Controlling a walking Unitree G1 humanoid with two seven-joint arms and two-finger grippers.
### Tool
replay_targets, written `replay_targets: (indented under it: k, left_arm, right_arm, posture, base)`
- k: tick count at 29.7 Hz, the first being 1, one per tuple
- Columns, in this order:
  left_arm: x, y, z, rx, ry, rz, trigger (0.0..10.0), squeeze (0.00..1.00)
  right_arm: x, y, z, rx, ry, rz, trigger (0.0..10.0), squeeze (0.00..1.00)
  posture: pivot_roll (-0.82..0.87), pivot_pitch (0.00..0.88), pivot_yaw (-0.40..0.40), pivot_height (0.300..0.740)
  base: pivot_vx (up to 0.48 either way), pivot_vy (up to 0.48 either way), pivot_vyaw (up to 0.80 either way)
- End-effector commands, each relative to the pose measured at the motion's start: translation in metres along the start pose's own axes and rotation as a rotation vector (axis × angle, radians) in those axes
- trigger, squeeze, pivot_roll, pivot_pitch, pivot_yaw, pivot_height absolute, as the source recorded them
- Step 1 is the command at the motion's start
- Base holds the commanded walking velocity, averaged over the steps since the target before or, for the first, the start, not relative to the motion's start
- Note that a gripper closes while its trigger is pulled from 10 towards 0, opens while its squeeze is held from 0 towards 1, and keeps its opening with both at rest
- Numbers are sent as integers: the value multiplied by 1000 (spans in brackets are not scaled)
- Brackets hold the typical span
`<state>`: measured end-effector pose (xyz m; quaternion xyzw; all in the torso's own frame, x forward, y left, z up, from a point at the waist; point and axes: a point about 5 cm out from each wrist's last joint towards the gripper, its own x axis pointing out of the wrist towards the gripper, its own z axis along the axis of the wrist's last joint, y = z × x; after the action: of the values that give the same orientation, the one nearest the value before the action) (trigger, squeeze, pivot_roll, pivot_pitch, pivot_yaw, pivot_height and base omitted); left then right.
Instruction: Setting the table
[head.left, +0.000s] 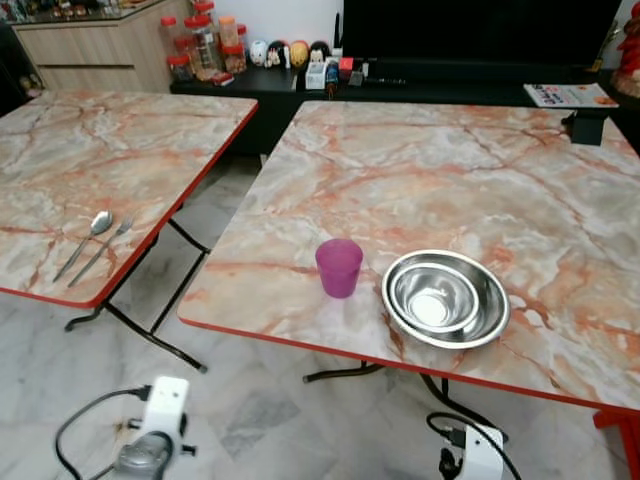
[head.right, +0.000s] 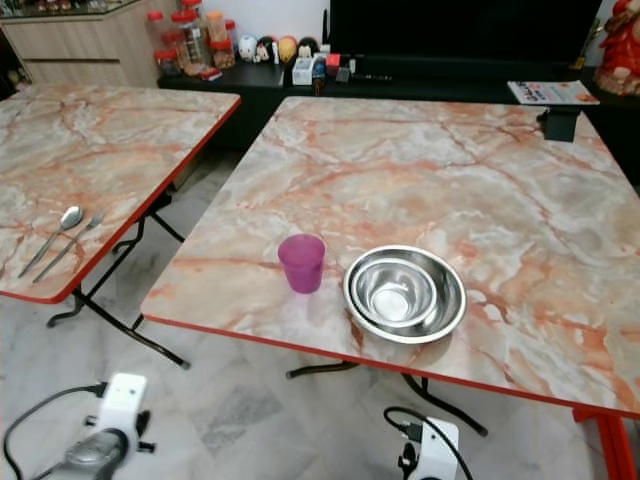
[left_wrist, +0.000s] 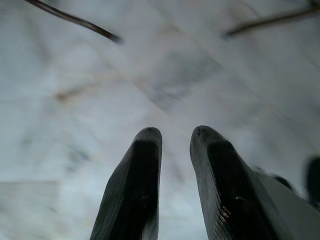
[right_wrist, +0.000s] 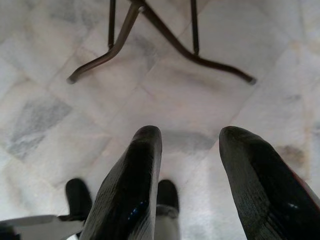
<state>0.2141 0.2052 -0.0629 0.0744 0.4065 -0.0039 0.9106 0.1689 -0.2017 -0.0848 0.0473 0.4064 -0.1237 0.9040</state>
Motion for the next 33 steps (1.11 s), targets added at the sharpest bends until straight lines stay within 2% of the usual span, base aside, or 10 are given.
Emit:
replay_targets:
  k: [1,3,9,13,17,24,27,33]
  left_arm:
    - [-2,-2,-11,17,47,-3,10000,0]
    - [-2,-14,-17,-2,78,-26,10000,0]
    - [-1,-30,-17,32,85,-69,10000,0]
    - [0,-32,-15,24,80,-66,10000,0]
    - [0,-34,-14,50,82,-79,10000,0]
    - [-1,-33,-17,42,97,-71,10000,0]
    - [-1,-32,-17,44,96,-69,10000,0]
    - [-1,-32,-16,53,95,-72,10000,0]
  right_arm:
    - [1,2,3,-18,-2,14,10000,0]
    - [2,-1,5,-29,-5,15,10000,0]
    - [2,-6,8,-32,-10,6,10000,0]
    - [3,-3,10,-27,-12,8,10000,0]
    - [3,2,9,-22,-4,18,10000,0]
    - [2,1,3,6,12,0,10000,0]
    - [1,0,-1,32,38,-2,10000,0]
    - [0,-1,-1,23,26,-16,10000,0]
  posture:
    - [-11,0,17,740]
    - [-26,0,1,740]
    - [-28,0,-8,740]
    - [-27,0,-1,740]
    - [-31,0,8,740]
    - [-32,0,19,740]
    - [-35,0,26,740]
    - [-38,0,32,740]
  base:
    - [0,0,0]
    - [0,0,0]
    - [0,0,0]
    - [0,0,0]
    - [0,0,0]
    - [0,0,0]
    - [0,259,0]
    - [0,294,-128]
